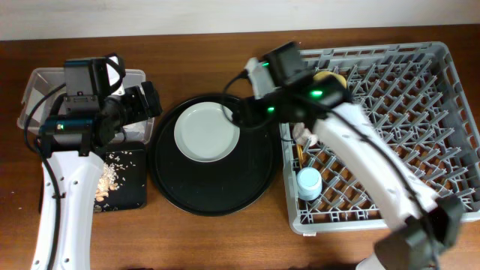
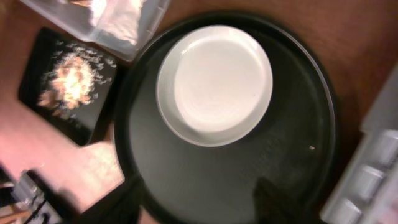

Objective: Sort waste into correct bins and load items into the dishwasher rack
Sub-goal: 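Move right gripper to the white plate and grip its rim, then lift the white plate with right gripper and carry into the rack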

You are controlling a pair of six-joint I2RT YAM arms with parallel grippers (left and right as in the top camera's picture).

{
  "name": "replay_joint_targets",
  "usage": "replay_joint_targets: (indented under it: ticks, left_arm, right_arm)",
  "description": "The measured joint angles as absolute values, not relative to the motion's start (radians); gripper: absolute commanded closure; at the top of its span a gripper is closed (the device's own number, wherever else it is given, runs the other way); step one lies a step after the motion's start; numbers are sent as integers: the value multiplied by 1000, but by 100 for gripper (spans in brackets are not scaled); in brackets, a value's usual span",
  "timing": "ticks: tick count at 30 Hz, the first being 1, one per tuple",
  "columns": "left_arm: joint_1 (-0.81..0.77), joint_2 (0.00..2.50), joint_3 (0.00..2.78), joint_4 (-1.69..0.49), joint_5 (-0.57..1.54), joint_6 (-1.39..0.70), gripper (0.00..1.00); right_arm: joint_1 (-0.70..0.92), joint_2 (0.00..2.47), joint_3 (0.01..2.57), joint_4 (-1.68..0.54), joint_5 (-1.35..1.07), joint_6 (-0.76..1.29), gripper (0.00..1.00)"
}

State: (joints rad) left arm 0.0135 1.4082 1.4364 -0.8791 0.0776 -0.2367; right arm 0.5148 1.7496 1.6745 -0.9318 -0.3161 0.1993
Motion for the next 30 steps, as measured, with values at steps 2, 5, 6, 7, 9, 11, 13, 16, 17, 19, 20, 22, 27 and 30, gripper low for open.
replay_joint_targets:
  ticks: [2,5,6,7,9,11,13,16,17,19,20,22,27,30]
  left_arm:
    - [14,1408,1436,-878,78,-237,1]
    - [14,1408,1436,-879,77,-237,1]
    - [14,1408,1436,-879,78,-237,1]
    - [14,1408,1436,-879,78,-237,1]
    - [14,1408,1436,-879,78,-237,1]
    - [14,1408,1436,-879,78,-237,1]
    - [14,1408,1436,-879,78,-237,1]
    - [14,1408,1436,-879,77,-237,1]
    - [14,1408,1436,-879,78,-237,1]
    - [14,1408,1436,-879,78,-237,1]
    - [14,1408,1436,-879,78,-237,1]
    - [14,1408,1436,-879,78,-237,1]
    - [14,1408,1436,-879,78,-237,1]
    - [14,1408,1436,-878,77,-237,1]
  right_arm:
    - [549,1823,1670,-888,-258,223,45]
    - [587,1947,1658,-827,-144,261,45]
    - [592,1974,1656,-808,-119,267,45]
    - [598,2014,1655,-781,-88,274,45]
    - [598,2066,1653,-750,-57,282,45]
    - [598,2126,1652,-720,-29,288,45]
    - [598,2162,1652,-700,-16,289,49]
    - [598,2216,1652,-687,-10,290,82]
    - [598,2224,1652,-685,0,296,88]
    - [597,2224,1653,-675,2,301,96]
    - [597,2223,1653,-670,4,303,96]
    - [597,2223,1657,-657,-1,310,96]
    - [591,2218,1719,-809,10,310,96]
    - [586,2172,1872,-1049,92,302,96]
